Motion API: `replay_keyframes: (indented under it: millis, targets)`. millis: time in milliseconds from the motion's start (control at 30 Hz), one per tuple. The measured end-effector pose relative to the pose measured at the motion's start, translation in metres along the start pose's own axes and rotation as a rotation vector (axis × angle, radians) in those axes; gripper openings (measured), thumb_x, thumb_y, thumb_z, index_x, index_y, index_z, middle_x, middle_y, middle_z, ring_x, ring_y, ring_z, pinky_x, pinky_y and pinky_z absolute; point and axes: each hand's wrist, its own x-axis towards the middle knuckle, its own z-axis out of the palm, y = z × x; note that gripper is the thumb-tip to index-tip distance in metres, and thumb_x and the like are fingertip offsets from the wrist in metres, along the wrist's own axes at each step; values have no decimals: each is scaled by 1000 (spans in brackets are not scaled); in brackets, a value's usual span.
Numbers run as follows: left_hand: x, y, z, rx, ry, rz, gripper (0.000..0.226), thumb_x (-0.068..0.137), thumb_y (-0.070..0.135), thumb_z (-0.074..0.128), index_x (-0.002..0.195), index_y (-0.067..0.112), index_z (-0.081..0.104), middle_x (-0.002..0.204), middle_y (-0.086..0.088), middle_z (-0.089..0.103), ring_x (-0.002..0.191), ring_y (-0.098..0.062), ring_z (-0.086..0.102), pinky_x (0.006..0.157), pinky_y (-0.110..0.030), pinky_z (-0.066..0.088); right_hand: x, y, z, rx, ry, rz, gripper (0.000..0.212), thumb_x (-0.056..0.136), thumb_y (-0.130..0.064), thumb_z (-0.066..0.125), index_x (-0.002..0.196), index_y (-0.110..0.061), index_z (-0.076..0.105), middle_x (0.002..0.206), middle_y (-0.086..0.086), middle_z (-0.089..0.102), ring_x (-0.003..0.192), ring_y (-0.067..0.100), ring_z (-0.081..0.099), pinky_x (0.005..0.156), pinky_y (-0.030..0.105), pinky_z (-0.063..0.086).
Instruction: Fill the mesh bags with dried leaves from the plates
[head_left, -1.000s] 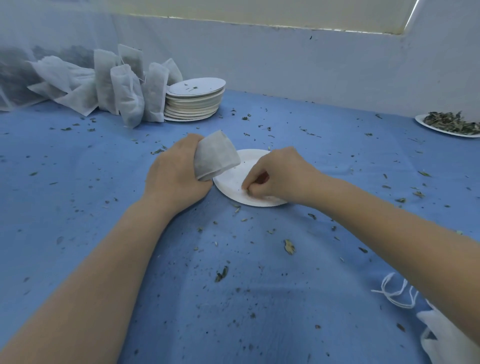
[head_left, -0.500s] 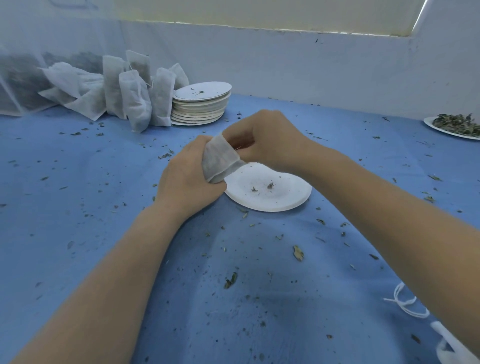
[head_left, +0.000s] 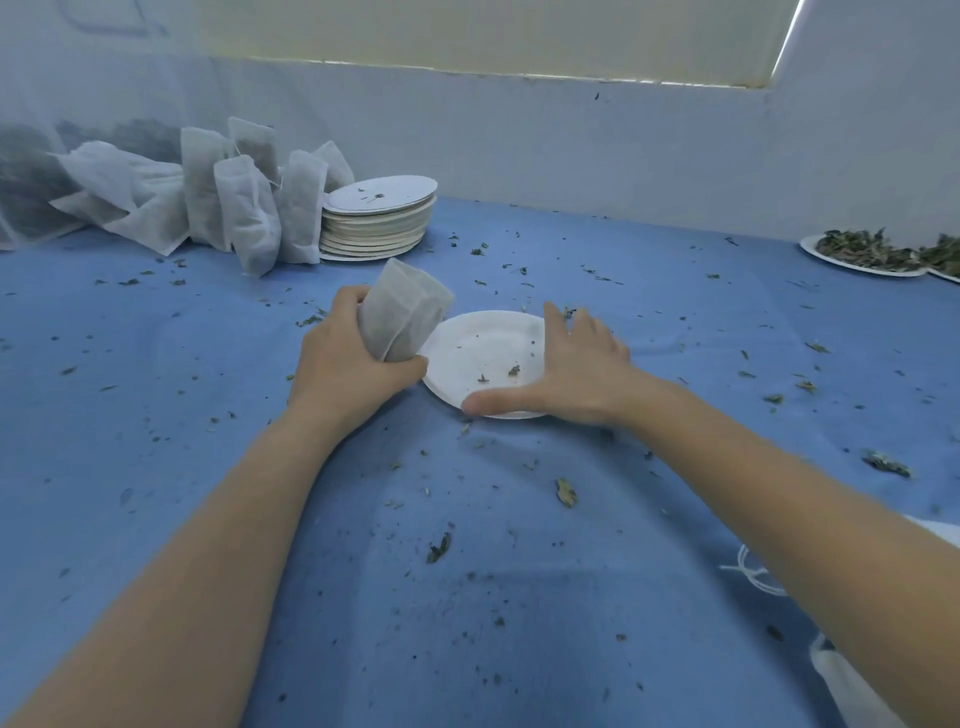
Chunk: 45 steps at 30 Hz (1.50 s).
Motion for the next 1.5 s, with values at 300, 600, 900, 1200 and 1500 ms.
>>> replay_keyframes:
  millis: [300,600,900,1200,1500]
  targets:
    - [-10,5,-4,-40,3,-142,59,71,23,71,119,17,36,103,1,49,92,-20,48,73,-30,35,-4,-3,15,27,80,41,141,40,-90,58,148,-18,3,141,11,23,130,31,22,105,41,21]
    - [3,28,-32,-96,227,-196,35,80,27,63,101,20,35,87,7,45,71,-11,46,53,-24,31,12,-44,-25,156,259,-17,131,44,-89,56,145,-15,16,143,14,20,129,32,21,106,43,23]
    - [93,14,-60,-106,301,-259,33,85,21,57,101,14,29,95,-1,44,70,-11,44,49,-22,29,111,-120,-58,199,219,-92,122,54,-82,62,139,-5,22,132,15,26,123,29,24,92,32,30]
    - [184,-36,-11,-241,320,-448,57,83,29,57,124,-3,33,127,-16,45,111,-31,46,78,-32,37,238,-154,-47,-159,157,25,127,51,-88,53,139,-2,28,138,17,34,125,35,24,94,32,28]
    - [235,-82,-2,116,295,-469,56,88,9,44,135,-3,18,138,-27,23,126,-39,26,102,-39,26,304,-173,-13,-77,264,-32,114,62,-83,51,142,-6,22,144,22,28,135,35,20,107,43,18]
